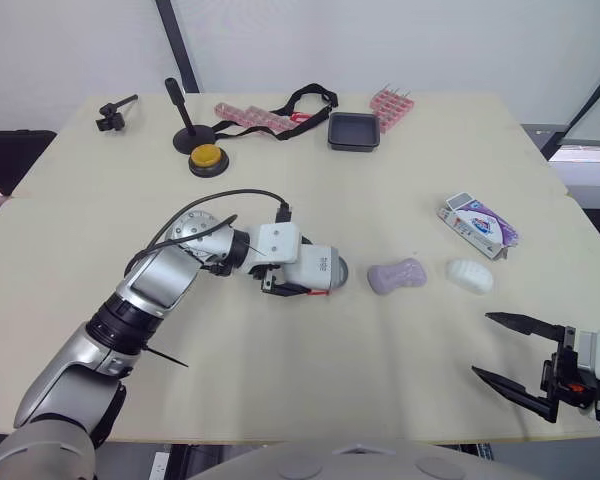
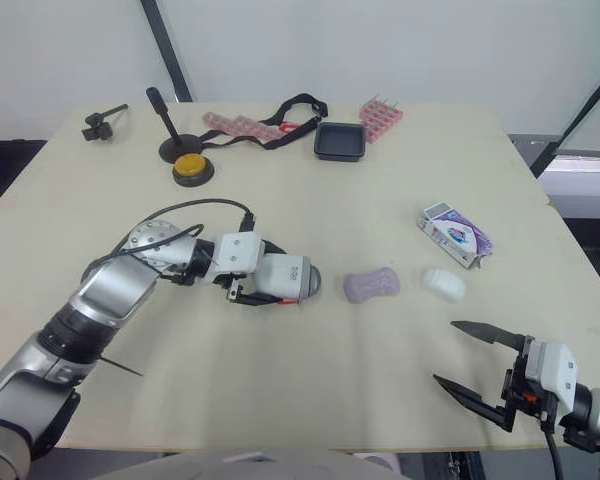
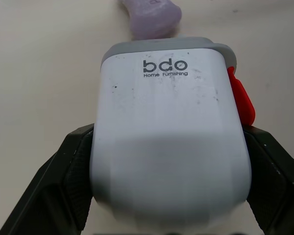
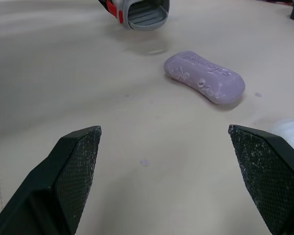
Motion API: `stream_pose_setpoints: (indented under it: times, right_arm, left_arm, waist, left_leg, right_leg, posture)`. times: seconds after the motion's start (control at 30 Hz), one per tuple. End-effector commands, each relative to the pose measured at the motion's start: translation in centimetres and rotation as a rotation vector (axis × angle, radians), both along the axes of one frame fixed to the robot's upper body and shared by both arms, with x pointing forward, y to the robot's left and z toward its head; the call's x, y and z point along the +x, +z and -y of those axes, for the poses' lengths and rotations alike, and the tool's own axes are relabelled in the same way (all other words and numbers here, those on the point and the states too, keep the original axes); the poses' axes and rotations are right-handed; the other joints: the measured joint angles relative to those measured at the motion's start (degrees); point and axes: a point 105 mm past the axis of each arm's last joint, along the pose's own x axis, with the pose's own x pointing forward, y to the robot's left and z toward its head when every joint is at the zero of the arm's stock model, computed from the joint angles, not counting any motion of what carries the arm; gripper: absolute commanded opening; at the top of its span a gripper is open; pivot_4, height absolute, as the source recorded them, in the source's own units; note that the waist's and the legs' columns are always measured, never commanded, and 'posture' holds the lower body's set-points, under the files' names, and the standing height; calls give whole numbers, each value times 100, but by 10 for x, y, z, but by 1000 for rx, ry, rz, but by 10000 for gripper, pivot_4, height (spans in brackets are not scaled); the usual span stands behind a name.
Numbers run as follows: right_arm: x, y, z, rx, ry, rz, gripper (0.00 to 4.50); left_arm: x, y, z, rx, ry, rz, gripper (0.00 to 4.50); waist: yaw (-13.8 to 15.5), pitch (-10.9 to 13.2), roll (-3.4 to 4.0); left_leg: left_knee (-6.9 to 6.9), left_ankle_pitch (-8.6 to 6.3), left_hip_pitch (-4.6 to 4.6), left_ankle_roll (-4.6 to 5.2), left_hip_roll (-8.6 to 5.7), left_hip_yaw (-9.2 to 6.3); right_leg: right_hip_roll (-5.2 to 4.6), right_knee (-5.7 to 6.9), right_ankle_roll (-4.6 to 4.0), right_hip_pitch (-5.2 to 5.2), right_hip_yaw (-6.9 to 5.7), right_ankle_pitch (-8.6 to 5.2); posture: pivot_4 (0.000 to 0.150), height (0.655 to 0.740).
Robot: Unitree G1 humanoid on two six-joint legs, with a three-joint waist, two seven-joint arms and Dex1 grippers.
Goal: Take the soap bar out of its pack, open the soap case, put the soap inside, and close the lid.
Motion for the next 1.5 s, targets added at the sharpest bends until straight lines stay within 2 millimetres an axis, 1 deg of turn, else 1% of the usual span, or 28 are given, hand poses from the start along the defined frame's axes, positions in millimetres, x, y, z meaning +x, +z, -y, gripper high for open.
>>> stream_pose_setpoints:
  times: [0.03, 0.2, 0.4, 0.57, 0.7, 0.9, 1.0, 1.13, 1.2, 1.27, 1.43, 1.5]
  right_arm:
    - [-1, 2, 0, -23, 22, 13, 44750]
    - [-1, 0, 0, -19, 28, 8, 44750]
    - [1, -1, -2, -13, 21, 11, 44750]
    - [1, -1, -2, -12, 14, 11, 44750]
    - [1, -1, -2, -12, 12, 11, 44750]
    - [3, 1, -2, -15, 9, 12, 44750]
    - [5, 1, -1, -21, 11, 13, 44750]
    - [8, 1, -2, -24, 16, 17, 44750]
    - [10, 3, -3, -24, 19, 21, 44750]
    - [10, 4, -3, -24, 20, 24, 44750]
    - [14, 6, -2, -29, 15, 33, 44750]
    - [14, 8, -1, -33, 14, 36, 45000]
  left_arm:
    - [3, 10, 2, 67, 15, 56, 34805]
    - [5, 16, 7, 98, 29, 57, 34805]
    - [-2, 18, 10, 126, -7, 26, 34805]
    - [1, 15, 0, 176, 3, 21, 34805]
    - [4, 17, -7, 185, 17, 18, 34805]
    - [8, 21, -30, 214, 56, 20, 34805]
    - [8, 21, -38, 194, 61, 3, 34805]
    - [8, 8, -48, 178, 83, -26, 34805]
    - [4, 1, -50, 163, 65, -49, 34805]
    - [2, -3, -51, 149, 63, -68, 34805]
    - [6, -8, -50, 114, 58, -48, 34805]
    - [7, -8, -49, 86, 61, -39, 44923]
  waist:
    - [2, 0, 0]
    - [9, 0, 0]
    - [-3, 1, 0]
    - [0, 1, 1]
    - [2, 1, 1]
    - [-6, 2, 2]
    - [-6, 2, 2]
    - [4, 2, 2]
    - [-2, 2, 3]
    - [4, 2, 2]
    - [25, 2, 2]
    - [25, 2, 2]
  left_leg:
    - [0, 0, 1, 0, 0, 0]
    - [0, 0, 0, 0, -3, 0]
    - [-5, 0, -1, 0, -3, 0]
    - [-6, 0, -1, 0, -3, 1]
    - [-6, 0, -1, 0, -3, 1]
    - [-10, 0, 0, 0, -3, 1]
    - [-11, 0, 1, -1, -3, 1]
    - [-11, 0, 1, -1, -4, 1]
    - [-11, 0, 1, -1, -4, 1]
    - [-12, 0, 0, -1, -4, 1]
    - [-12, 0, 1, -1, -8, 1]
    - [-12, 0, 1, 0, -8, 1]
  right_leg:
    - [0, -2, 0, 0, 0, 0]
    - [-3, -6, 0, 2, 0, 0]
    - [-1, -7, 0, 2, 1, 0]
    - [-1, -8, 0, 3, 1, 0]
    - [-2, -10, 0, 3, -1, 0]
    - [0, -11, 0, 3, -1, 0]
    - [0, -12, 0, 3, -3, 0]
    - [-1, -15, 0, 5, -6, 0]
    - [-1, -15, 0, 5, -7, 0]
    - [-1, -15, 0, 5, -6, 0]
    - [-5, -16, 0, 5, -7, 0]
    - [-5, -16, 0, 5, -7, 0]
  posture:
    - [1500, 7291]
    - [1500, 7291]
    - [1500, 7291]
    - [1500, 7291]
    - [1500, 7291]
    - [1500, 7291]
    - [1500, 7291]
    - [1500, 7291]
    - [1500, 7291]
    - [1500, 7291]
    - [1500, 7291]
    - [1500, 7291]
